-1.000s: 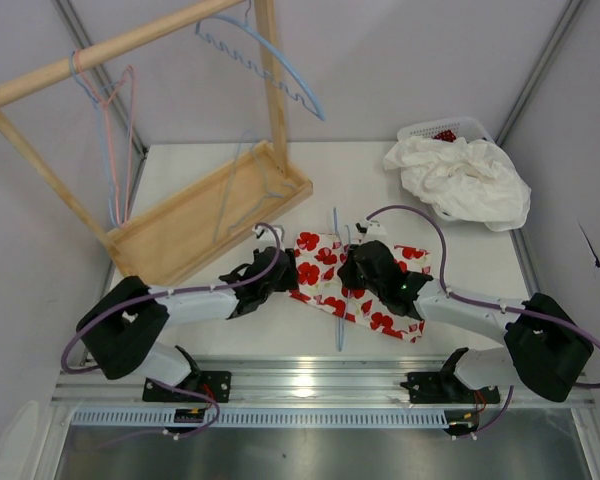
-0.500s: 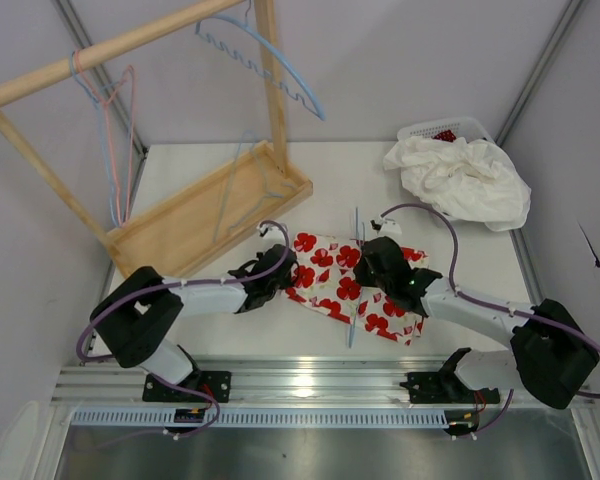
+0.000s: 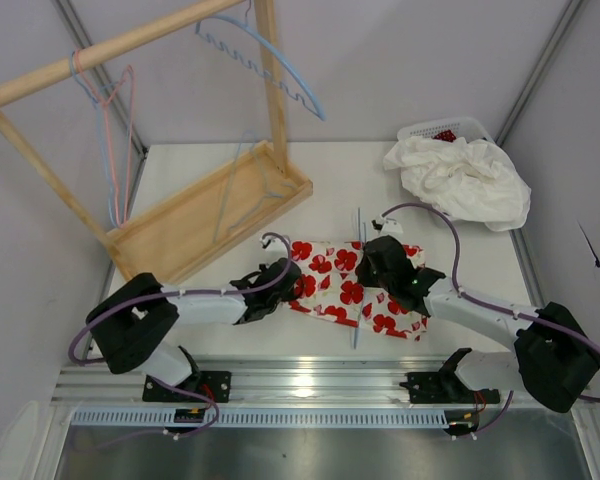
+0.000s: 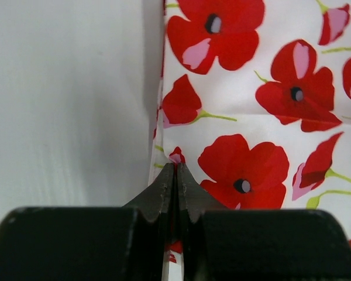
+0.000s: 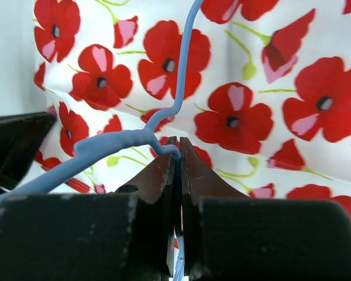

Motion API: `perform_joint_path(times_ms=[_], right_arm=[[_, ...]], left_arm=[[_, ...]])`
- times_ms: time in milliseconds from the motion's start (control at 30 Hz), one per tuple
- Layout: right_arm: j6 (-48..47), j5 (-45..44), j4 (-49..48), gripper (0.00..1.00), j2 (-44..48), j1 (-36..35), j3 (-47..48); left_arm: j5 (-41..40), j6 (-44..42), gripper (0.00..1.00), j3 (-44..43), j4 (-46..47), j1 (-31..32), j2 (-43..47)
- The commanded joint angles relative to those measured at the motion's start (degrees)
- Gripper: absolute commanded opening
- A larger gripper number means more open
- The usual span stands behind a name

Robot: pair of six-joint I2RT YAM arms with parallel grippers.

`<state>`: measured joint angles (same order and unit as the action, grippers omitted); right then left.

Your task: Place the skirt on the hanger

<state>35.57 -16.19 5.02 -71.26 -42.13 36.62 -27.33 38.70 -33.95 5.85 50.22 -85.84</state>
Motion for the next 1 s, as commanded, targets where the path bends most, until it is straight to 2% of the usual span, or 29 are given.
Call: perform_joint_path(times_ms=[0, 200, 400, 733, 967], right_arm=[[-2.7, 1.6, 1.2, 0.00, 0.1, 0.0, 2.9], [-2.6, 1.4, 2.4, 0.00, -0.2, -0.6, 4.5], [-3.8, 1.1, 6.9, 0.00, 2.4, -0.6, 7.5], [-7.4, 11.6, 10.9, 0.00, 4.0, -0.8, 16.5], [-8.0, 7.9, 16.5, 0.00, 3.6, -0.8, 20.6]], left_arm=[[-0.7, 4.4, 0.08, 0.5, 1.9, 3.1, 1.4], [-0.7, 9.5, 0.07, 2.3, 1.5, 4.5, 2.1], [-2.0, 11.4, 0.07, 6.5, 1.4, 5.1, 7.0], [-0.3, 9.8, 0.08, 7.6, 8.7, 9.4, 6.9], [-2.0, 12.5, 0.08, 7.4, 6.6, 11.1, 7.2]])
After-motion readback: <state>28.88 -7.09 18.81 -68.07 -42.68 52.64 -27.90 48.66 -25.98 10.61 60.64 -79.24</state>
